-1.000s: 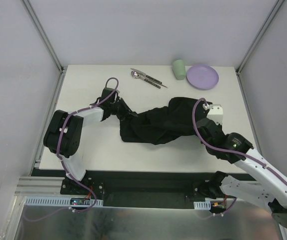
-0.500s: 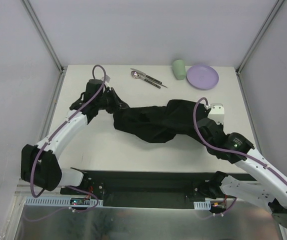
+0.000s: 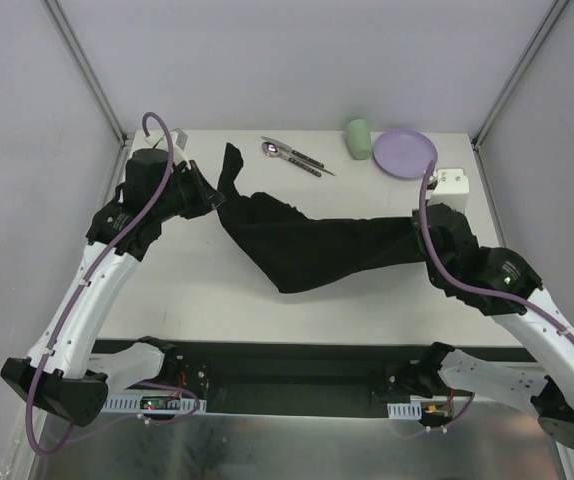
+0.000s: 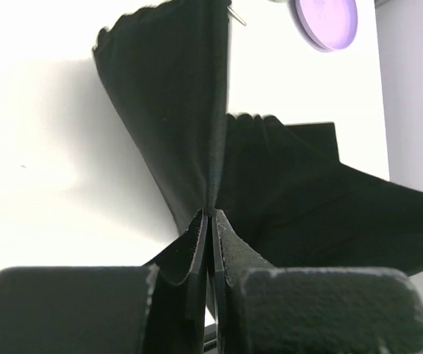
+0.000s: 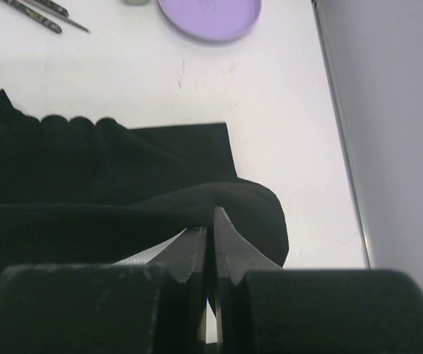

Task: Set the dinner table for one person
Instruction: Flatten out the napkin at the center of the board.

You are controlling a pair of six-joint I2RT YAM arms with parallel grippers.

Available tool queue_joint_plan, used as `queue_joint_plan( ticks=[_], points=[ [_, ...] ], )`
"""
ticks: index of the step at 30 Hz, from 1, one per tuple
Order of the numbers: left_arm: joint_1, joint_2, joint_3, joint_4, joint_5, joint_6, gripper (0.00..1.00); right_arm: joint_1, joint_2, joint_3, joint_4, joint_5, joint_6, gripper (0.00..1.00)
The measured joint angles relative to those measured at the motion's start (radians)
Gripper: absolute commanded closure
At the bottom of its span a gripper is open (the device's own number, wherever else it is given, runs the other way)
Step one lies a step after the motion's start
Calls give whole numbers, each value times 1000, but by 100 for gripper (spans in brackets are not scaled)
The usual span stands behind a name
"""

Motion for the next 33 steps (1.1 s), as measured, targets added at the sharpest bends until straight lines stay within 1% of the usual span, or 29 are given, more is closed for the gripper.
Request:
queue_joint_plan(
  ticks=[2,6,14,19,27,33],
  points=[
    [0,-19,18,-35,-21,16,100,0,14,53,11,0,-41,99],
    [0,-56,63,-98,-60,34,100,0,17,104,24,-16,-99,99],
    [0,-113,190,-201,-111,54,100,18,-19,150,25,-92,-185,99],
    [0,-160,271,-235,-114,74,100,26,-57,202,25,-138,-248,99],
    [0,-205,425,-280,-106,91,100,32,-59,378,49,-254,-351,99],
    [0,-219,503,-320,-108,103,100,32,-51,399,55,-311,-378,99]
  ],
)
